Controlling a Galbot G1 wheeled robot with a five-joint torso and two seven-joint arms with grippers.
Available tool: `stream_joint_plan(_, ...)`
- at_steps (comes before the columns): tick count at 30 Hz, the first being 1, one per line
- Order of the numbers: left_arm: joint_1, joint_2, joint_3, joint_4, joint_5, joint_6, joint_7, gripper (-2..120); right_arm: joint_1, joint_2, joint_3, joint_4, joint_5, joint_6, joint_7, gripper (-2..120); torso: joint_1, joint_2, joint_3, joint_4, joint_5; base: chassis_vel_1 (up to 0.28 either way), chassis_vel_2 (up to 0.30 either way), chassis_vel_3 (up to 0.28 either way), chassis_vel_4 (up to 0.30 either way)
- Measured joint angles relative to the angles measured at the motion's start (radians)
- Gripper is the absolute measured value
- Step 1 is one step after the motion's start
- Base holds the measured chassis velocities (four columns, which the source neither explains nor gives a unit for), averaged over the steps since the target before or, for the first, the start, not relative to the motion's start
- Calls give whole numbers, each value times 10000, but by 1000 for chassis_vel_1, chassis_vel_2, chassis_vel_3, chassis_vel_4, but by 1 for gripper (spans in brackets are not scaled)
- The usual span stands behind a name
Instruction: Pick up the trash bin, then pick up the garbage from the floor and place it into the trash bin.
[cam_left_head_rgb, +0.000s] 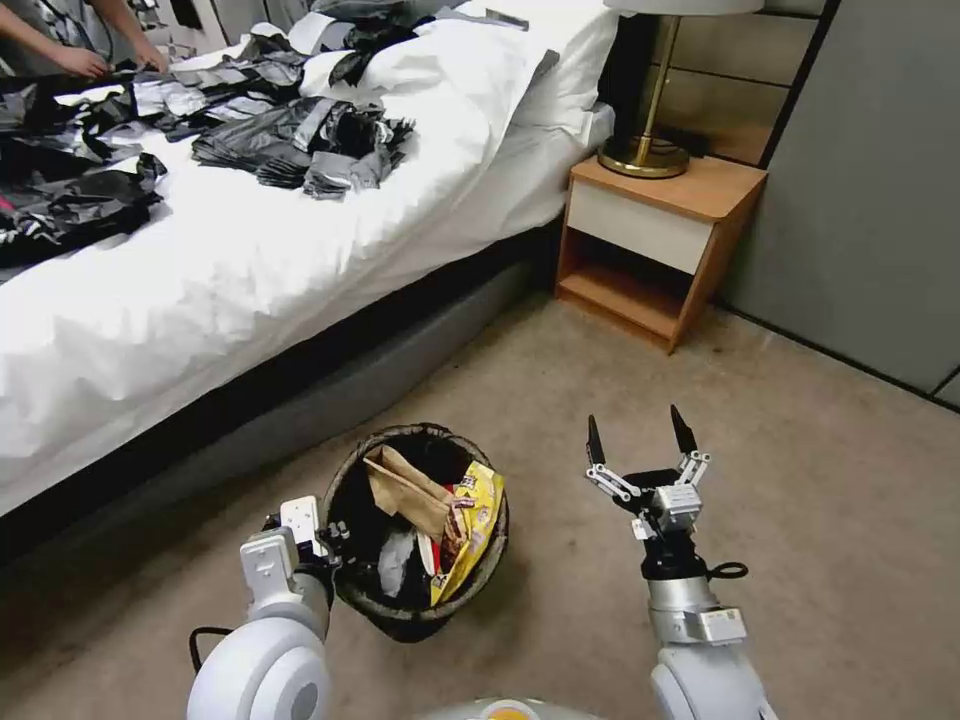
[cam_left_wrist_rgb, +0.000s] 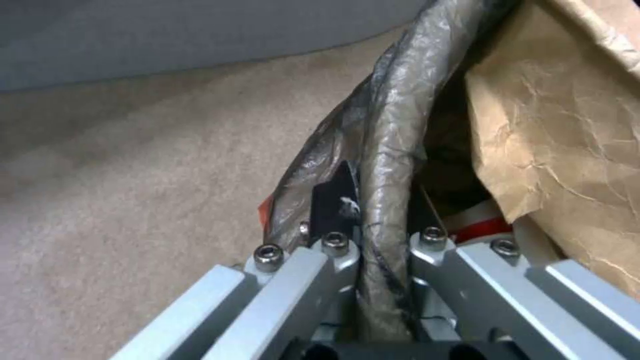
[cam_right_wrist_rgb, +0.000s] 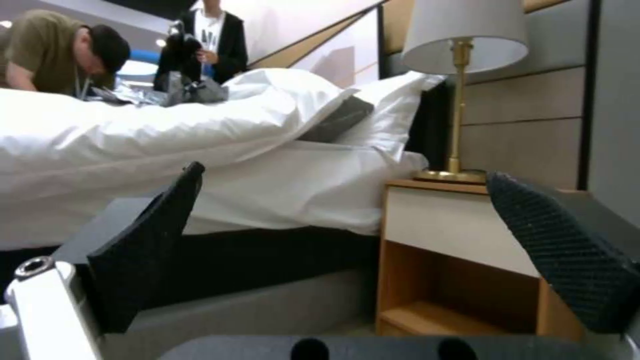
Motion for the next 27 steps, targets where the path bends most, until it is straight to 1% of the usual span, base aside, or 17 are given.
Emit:
stream_joint_plan(13,59,-47,18,-59,-6,32,6,0,66,-53,-27,24,-135,-29,-20,100,0,0,0,0,0,79,98,87,84)
stream_joint_plan(27,120,-68,19,-126,8,46,17,0,271,-112,-203,103,-219,-169,-56,100,0,-1,0,-1,0,123,121,121,121)
